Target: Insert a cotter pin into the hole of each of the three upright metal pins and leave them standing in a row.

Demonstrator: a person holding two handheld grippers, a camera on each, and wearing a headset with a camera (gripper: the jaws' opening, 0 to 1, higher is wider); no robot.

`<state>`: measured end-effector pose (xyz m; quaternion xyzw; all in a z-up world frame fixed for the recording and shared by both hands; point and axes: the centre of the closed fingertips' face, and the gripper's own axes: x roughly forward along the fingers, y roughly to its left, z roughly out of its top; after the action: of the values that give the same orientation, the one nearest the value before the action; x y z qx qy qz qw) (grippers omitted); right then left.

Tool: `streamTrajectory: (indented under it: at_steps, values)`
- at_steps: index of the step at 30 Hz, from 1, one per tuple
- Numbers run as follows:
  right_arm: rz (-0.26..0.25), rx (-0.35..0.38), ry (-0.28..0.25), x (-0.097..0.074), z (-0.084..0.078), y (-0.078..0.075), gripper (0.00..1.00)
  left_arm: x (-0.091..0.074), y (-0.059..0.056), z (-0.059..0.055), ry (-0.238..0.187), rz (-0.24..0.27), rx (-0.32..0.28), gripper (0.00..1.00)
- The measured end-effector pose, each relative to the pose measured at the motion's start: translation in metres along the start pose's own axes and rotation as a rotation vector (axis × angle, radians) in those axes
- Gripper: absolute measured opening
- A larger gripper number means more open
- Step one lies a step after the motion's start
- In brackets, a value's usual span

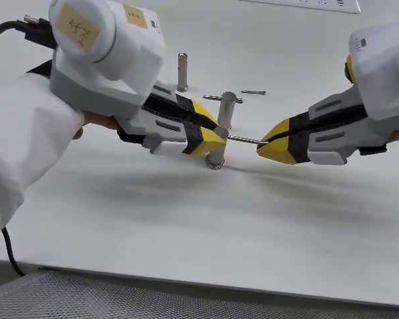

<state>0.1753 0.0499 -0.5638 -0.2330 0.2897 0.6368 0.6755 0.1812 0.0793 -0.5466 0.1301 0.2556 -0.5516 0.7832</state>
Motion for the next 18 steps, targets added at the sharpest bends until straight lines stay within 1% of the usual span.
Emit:
streamTrajectory:
  at_steps: [3,6,9,11,14,16,17,18]
  values:
    - [-0.001,0.006,-0.001,0.001,0.002,0.002,0.0,0.001,-0.003,0.0,0.002,-0.001,0.005,0.1]
    - [-0.003,0.01,-0.002,0.003,0.001,0.0,0.0,0.0,-0.001,-0.001,0.002,-0.001,0.005,0.1]
    - [-0.001,0.01,-0.005,0.006,0.005,0.0,0.0,0.001,-0.003,0.001,0.002,0.003,0.004,0.1]
    - [0.0,0.004,-0.004,0.005,0.003,-0.002,0.0,0.001,-0.004,0.001,0.002,0.004,0.008,0.1]
    - [0.003,0.003,-0.008,0.008,0.005,-0.004,0.0,0.001,-0.004,0.001,0.004,0.002,0.014,0.1]
    - [0.007,-0.011,-0.007,0.011,0.008,-0.004,0.0,0.001,-0.004,0.001,0.004,0.0,0.014,0.1]
    - [0.01,-0.015,-0.007,0.013,0.009,-0.004,0.0,0.001,-0.003,0.001,0.004,-0.002,0.012,0.1]
    - [0.012,-0.015,-0.008,0.017,0.013,-0.003,0.0,0.0,-0.003,0.0,0.004,-0.002,0.013,0.1]
